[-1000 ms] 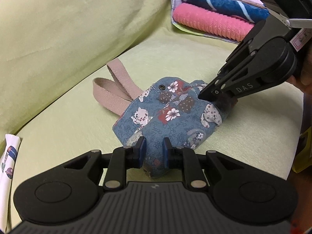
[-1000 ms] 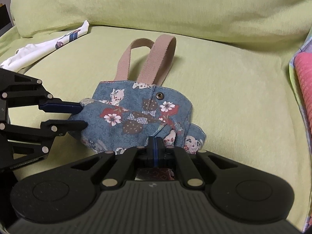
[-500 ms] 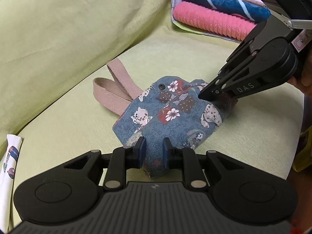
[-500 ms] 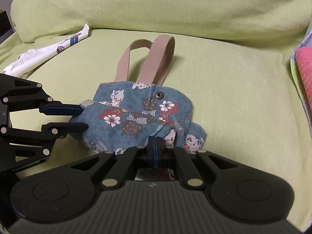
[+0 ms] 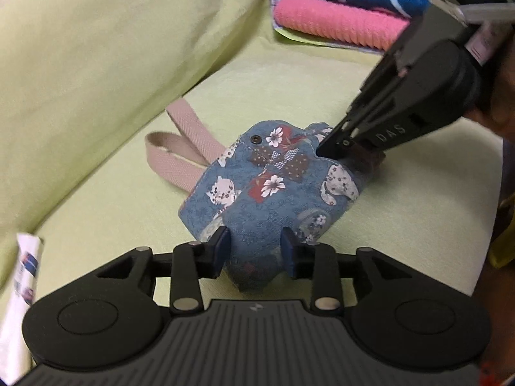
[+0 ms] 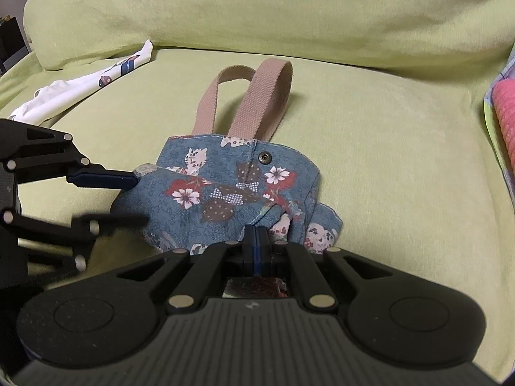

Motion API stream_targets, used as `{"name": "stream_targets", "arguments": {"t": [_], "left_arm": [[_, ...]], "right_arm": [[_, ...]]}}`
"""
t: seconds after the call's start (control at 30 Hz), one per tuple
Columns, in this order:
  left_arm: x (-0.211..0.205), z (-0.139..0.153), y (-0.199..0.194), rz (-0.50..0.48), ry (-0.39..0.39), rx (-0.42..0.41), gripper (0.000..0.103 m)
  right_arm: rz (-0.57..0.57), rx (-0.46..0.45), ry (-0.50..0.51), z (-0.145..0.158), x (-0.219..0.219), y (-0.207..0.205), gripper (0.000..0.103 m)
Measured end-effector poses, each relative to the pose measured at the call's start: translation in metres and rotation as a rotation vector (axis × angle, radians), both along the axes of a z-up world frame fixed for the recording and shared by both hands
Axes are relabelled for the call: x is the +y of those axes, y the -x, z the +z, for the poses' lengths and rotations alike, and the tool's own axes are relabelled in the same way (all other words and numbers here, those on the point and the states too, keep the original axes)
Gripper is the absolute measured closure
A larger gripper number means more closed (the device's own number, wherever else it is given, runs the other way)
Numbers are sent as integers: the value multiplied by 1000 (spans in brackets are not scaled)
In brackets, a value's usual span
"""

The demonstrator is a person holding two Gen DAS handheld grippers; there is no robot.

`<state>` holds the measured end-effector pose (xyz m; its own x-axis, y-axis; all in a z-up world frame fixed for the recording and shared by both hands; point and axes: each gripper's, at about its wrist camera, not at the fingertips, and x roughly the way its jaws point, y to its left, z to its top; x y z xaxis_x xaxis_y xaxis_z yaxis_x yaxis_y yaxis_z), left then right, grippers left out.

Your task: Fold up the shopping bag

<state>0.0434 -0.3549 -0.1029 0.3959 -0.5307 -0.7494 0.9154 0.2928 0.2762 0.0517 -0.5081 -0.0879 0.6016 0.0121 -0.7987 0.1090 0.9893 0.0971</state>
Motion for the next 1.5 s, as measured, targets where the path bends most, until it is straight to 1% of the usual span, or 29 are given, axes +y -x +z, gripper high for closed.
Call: {"name": "stream_targets", "arguments": {"t": [0.57,0.67,0.73,0.8,0.83,0.87,1.0,1.03,1.07,1.2,1.23,1.27,1.3,1.37,1.4,1.43,1.47,1.5], "left_arm": [[4,4,7,-26,-61,-16,64],[7,6,11,-39,-51,-49,64],[11,6,20,-83,-49,-127,64],[13,1,29,-125,-74,-205,64],[13,-3,32,-141,-85,-239,68],[13,-6,33,-150,-86,-263,71],[12,-6,36,-180,-47,-296,72],[12,-7,39,-205,-59,-320,69],[12,-11,43,-239,-83,-363,68],[16,-36,57,-396,-192,-585,64],[17,-42,59,-429,-211,-630,58],[17,-47,61,-458,-226,-663,55],[17,-53,62,-483,-239,-687,50],[14,-66,62,-516,-278,-740,48],[14,-73,61,-527,-290,-776,45],[13,-81,61,-538,-302,-812,45],[12,-85,59,-542,-302,-831,45],[11,-85,57,-535,-290,-820,45]], "right_arm": [[8,6,-3,0,-1,-1,100],[10,5,-8,0,-2,0,99],[11,4,-10,0,-2,0,100],[12,3,-14,-1,-3,0,100],[13,4,-16,-1,-3,0,100],[13,7,-17,-1,-4,-1,100],[16,22,-13,0,-3,-4,99],[17,23,-9,0,-2,-4,99],[17,23,-6,-1,-1,-4,99],[16,22,-29,-1,-5,-4,100],[19,24,-32,-1,-6,-4,100],[22,27,-31,-1,-6,-5,100],[26,30,-31,0,-6,-6,100],[32,34,-31,0,-7,-7,100],[35,35,-35,0,-7,-7,100],[37,35,-39,0,-8,-7,100],[39,34,-43,0,-9,-6,100],[41,33,-46,0,-10,-6,100]]}}
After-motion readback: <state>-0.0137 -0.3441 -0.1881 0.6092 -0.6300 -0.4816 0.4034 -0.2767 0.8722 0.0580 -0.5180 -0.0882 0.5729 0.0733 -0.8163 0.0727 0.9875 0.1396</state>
